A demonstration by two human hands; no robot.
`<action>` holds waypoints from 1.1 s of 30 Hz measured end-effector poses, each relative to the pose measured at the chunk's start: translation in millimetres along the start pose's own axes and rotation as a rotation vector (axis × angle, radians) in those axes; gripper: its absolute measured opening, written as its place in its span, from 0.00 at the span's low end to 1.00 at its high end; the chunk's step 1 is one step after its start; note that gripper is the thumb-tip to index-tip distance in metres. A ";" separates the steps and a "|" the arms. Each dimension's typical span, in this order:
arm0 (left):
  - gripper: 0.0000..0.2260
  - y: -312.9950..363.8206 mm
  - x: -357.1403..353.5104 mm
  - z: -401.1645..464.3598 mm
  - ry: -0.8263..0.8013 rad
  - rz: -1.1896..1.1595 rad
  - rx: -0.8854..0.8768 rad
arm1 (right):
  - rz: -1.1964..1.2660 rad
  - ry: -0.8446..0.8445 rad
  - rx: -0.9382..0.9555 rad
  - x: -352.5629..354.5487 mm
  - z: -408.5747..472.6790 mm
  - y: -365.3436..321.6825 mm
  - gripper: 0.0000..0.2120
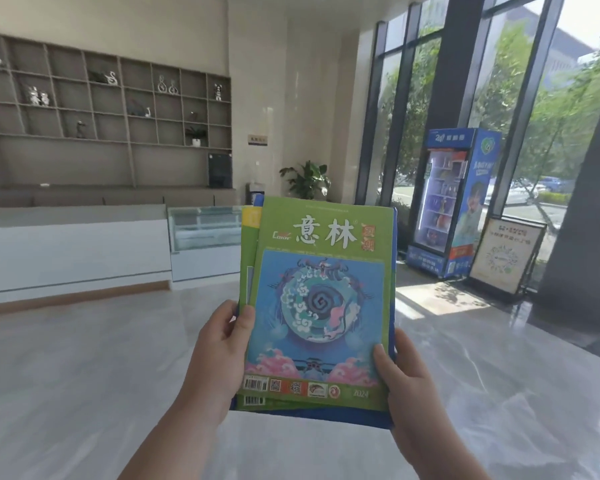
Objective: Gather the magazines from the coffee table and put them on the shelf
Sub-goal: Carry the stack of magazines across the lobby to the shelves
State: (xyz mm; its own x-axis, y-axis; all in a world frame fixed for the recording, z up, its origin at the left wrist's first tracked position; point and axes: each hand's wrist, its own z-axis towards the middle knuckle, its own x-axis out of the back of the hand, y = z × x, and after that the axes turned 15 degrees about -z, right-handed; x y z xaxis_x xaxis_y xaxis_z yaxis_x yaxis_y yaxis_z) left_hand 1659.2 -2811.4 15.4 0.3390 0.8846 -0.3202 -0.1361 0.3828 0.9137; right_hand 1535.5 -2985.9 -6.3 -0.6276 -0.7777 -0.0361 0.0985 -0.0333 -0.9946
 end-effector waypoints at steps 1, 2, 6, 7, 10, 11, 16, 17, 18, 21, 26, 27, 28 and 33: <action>0.16 -10.9 -0.9 36.2 -0.002 -0.002 -0.002 | -0.011 0.003 0.005 -11.6 37.6 4.8 0.13; 0.17 -22.5 -1.7 75.9 -0.006 -0.004 -0.004 | -0.003 -0.002 0.015 -23.4 78.0 10.1 0.13; 0.14 -67.0 -11.5 235.4 -0.015 -0.022 0.009 | 0.013 0.038 0.010 -68.7 234.6 29.0 0.13; 0.14 -74.3 -15.6 267.1 -0.015 -0.016 0.017 | 0.023 0.042 0.006 -75.9 265.8 30.6 0.13; 0.14 -99.1 -34.6 372.3 -0.010 0.002 0.039 | 0.028 0.058 0.005 -92.4 373.0 34.2 0.12; 0.14 -110.5 -43.0 410.7 -0.021 0.006 0.047 | 0.041 0.065 0.005 -96.5 411.8 38.2 0.11; 0.13 -185.4 -84.3 585.6 -0.083 0.082 0.016 | 0.043 0.115 0.031 -110.7 593.7 72.2 0.11; 0.13 -197.0 -92.0 614.3 -0.091 0.096 0.005 | 0.032 0.122 0.037 -112.2 623.8 76.3 0.11; 0.13 -219.5 -102.9 655.4 -0.099 0.099 -0.006 | 0.031 0.118 0.048 -114.3 670.1 86.1 0.11; 0.14 -267.9 -134.7 772.1 -0.090 0.079 -0.024 | 0.005 0.101 0.061 -115.8 800.6 98.8 0.12; 0.11 -307.2 -179.5 945.2 -0.080 0.036 -0.002 | -0.010 0.084 0.054 -133.0 986.4 93.3 0.13; 0.11 -312.9 -186.2 980.5 -0.075 0.037 -0.006 | -0.007 0.078 0.053 -138.9 1022.6 91.1 0.13; 0.12 -320.1 -191.2 1013.5 -0.076 0.042 -0.008 | -0.009 0.071 0.050 -145.3 1056.8 91.0 0.12; 0.08 -385.0 -204.2 1189.6 -0.093 0.022 0.017 | -0.043 0.023 0.083 -181.1 1244.1 114.1 0.12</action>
State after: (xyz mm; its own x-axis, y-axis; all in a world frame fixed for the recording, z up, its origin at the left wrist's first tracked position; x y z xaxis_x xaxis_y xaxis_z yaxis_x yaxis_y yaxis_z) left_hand 2749.7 -3456.1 26.6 0.4216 0.8639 -0.2756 -0.1287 0.3579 0.9248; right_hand 2621.2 -3629.9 8.1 -0.6501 -0.7598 0.0038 0.1338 -0.1193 -0.9838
